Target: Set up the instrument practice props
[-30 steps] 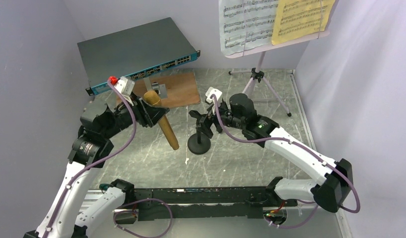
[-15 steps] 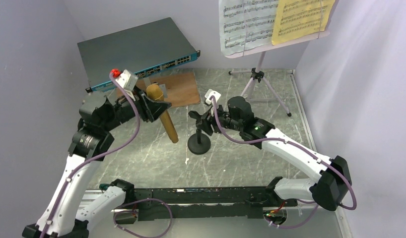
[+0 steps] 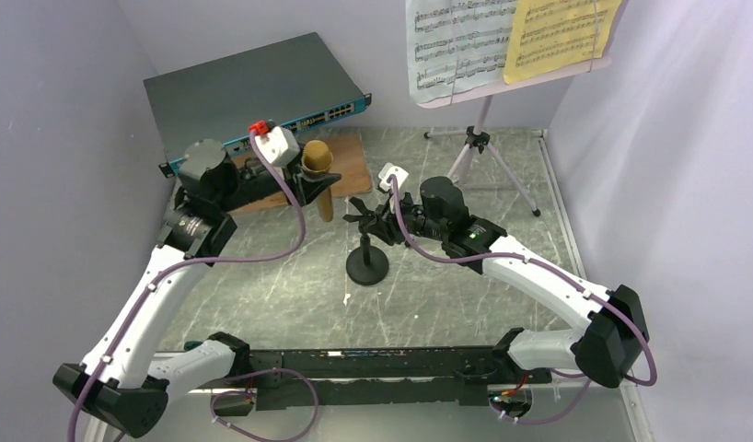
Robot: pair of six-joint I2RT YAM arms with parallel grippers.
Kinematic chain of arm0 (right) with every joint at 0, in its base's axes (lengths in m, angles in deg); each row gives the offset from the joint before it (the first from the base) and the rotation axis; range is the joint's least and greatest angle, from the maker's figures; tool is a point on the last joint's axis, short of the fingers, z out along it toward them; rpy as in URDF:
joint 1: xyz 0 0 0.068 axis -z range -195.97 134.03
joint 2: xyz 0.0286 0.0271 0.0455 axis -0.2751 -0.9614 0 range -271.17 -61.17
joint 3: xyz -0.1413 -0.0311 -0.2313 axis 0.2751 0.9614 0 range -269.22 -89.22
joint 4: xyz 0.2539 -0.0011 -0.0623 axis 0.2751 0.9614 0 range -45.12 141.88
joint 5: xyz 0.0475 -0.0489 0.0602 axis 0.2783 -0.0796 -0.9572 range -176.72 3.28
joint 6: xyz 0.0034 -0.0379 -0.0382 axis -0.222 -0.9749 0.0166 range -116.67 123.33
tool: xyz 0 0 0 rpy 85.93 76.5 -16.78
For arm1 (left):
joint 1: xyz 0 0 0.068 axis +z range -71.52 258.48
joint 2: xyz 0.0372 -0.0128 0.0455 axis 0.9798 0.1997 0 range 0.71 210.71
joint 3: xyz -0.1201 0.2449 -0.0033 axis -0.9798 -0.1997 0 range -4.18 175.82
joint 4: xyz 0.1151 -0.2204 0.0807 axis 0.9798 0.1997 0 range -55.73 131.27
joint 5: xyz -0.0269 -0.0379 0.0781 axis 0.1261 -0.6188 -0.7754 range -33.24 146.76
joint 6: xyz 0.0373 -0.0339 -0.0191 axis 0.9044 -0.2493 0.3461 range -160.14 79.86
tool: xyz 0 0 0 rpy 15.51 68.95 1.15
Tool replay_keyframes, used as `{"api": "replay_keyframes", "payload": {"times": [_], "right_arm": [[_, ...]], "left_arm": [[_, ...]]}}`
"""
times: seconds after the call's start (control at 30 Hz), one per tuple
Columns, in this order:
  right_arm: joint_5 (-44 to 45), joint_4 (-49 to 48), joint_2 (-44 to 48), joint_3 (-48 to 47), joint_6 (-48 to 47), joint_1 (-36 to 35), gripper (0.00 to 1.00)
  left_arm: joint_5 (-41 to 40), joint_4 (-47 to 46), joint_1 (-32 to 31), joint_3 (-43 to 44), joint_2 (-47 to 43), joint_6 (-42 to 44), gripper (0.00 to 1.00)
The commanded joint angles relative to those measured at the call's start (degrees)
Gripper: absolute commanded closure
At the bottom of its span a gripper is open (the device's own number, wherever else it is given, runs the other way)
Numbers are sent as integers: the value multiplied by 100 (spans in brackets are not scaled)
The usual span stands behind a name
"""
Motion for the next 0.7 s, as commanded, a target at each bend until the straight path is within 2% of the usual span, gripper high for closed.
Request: {"api": "replay_keyframes", "payload": {"times": [0.0,0.17,0.3,0.47,0.67], "right_arm": [[-150,-175,4,-114,42,-13,100],[-203,-335,-17,-82,163,0,100],[-326,-471,39,33,255,13,100],[-417,-781,161,279,275,22,100],[-404,-756,304,429,260,104,100]], "left_arm": [[-116,-253,-691,337,141,1119,100],[-564,-313,-1557,117,335,1582,100],[-740,-473,-1910,-74,494,1633,100],[-1167,-921,-2163,-437,514,2223,100],[-1817,324,-2163,-18,236,3034,100]]}}
